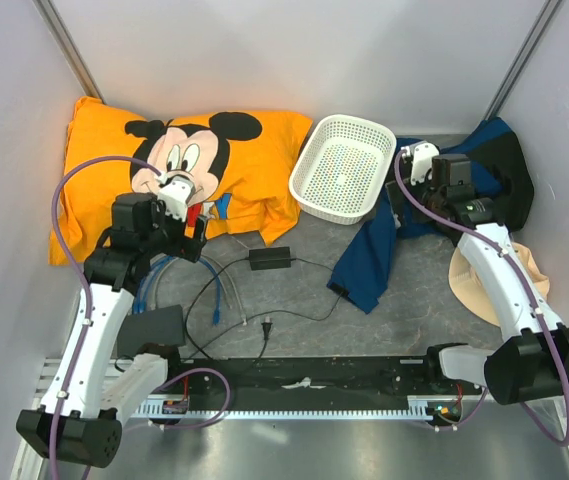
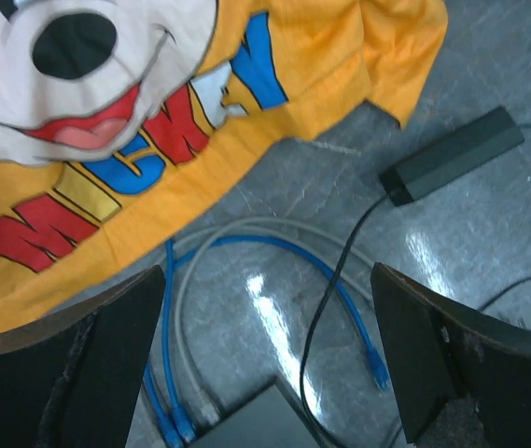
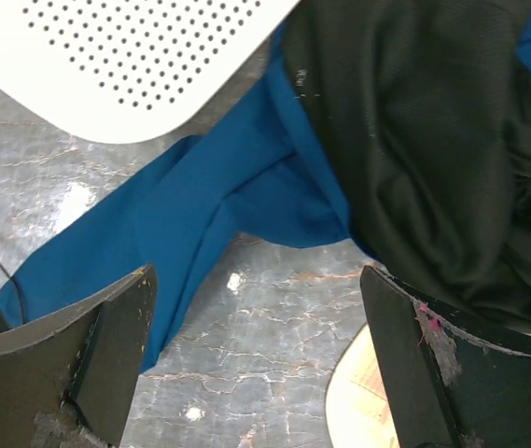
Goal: Pull the plug from the switch port
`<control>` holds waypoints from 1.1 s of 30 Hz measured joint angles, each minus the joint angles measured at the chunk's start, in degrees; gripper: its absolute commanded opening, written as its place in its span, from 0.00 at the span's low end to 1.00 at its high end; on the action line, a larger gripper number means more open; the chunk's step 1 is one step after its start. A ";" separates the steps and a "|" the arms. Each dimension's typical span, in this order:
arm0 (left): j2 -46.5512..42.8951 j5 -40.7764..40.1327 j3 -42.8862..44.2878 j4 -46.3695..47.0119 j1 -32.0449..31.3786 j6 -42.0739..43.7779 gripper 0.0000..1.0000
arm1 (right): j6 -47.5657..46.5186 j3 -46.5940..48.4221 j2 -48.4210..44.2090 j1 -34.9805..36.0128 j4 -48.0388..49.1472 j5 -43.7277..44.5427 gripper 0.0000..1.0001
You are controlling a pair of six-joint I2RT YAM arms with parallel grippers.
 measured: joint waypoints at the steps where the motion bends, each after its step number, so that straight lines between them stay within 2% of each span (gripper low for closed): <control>1: 0.39 0.04 0.02 -1.05 0.00 0.02 1.00 | -0.02 -0.24 0.00 0.33 0.04 -0.15 0.98; 4: 0.63 -0.33 0.09 -3.67 0.00 0.57 1.00 | -1.01 -0.31 0.00 0.85 0.83 -2.62 0.98; 9: 1.01 -3.54 0.59 -8.02 0.17 1.22 0.99 | -4.79 0.98 0.55 3.50 -0.37 -12.44 0.98; 18: 2.43 -7.17 2.58 -19.02 3.32 3.28 1.00 | -9.79 8.13 12.11 20.15 -1.11 -19.82 0.98; 21: 3.76 -8.07 2.19 -21.38 9.73 4.83 1.00 | -10.23 8.31 16.48 25.29 -0.59 -19.74 0.98; 28: 10.43 -4.17 3.26 -23.28 31.43 9.42 0.99 | -10.27 14.67 26.99 38.07 3.13 -18.82 0.98; 33: 13.46 1.01 3.96 -24.00 39.80 12.79 0.99 | -10.99 22.75 37.20 43.43 7.10 -15.10 0.98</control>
